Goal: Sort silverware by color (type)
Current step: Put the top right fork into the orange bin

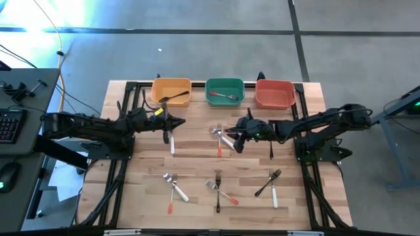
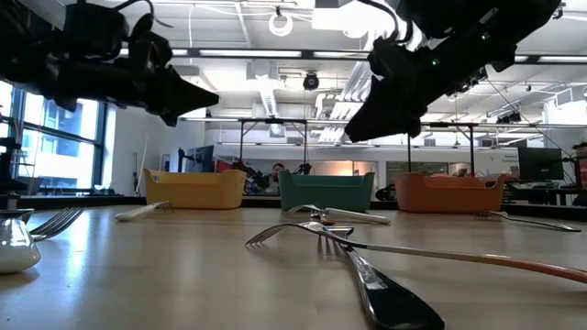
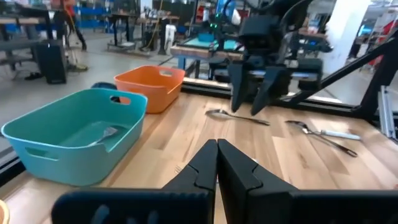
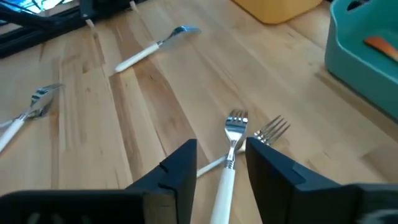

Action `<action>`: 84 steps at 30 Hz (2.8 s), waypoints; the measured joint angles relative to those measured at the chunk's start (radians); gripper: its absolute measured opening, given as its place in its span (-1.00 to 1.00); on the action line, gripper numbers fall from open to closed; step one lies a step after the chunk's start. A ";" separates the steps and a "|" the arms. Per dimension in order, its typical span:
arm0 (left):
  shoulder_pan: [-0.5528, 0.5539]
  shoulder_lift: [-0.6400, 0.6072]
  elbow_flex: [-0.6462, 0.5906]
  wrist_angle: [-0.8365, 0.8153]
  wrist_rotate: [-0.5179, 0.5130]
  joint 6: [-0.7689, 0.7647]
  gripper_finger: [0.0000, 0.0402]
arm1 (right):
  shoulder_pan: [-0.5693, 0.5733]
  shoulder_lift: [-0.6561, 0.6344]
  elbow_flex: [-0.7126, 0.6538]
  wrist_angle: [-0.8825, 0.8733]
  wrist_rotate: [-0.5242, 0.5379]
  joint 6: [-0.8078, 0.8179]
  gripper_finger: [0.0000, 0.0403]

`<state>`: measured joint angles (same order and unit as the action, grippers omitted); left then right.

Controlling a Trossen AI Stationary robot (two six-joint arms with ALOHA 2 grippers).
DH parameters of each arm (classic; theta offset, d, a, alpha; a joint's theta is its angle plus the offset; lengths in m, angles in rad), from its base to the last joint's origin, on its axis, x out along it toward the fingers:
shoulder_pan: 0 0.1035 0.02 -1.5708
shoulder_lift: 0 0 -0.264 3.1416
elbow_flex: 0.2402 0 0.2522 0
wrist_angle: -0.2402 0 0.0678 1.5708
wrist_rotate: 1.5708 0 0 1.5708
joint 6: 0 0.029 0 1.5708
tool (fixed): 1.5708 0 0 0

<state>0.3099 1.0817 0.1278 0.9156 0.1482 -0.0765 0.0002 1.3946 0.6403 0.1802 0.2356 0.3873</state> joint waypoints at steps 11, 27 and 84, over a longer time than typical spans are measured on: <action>-0.004 0.000 -0.084 0.134 -0.005 -0.027 -0.99 | -0.007 0.208 0.111 -0.116 -0.009 0.025 -0.38; -0.003 0.000 -0.084 0.130 -0.005 -0.044 -0.99 | -0.050 0.492 0.402 -0.424 -0.085 0.005 -0.48; -0.004 0.001 -0.084 0.124 -0.005 -0.052 -0.99 | -0.853 -0.189 -0.068 -0.531 0.147 -0.945 -0.85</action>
<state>0.3061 1.0824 0.0441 1.0397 0.1432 -0.1287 -0.8527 1.2053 0.5728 -0.3511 0.3825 -0.5573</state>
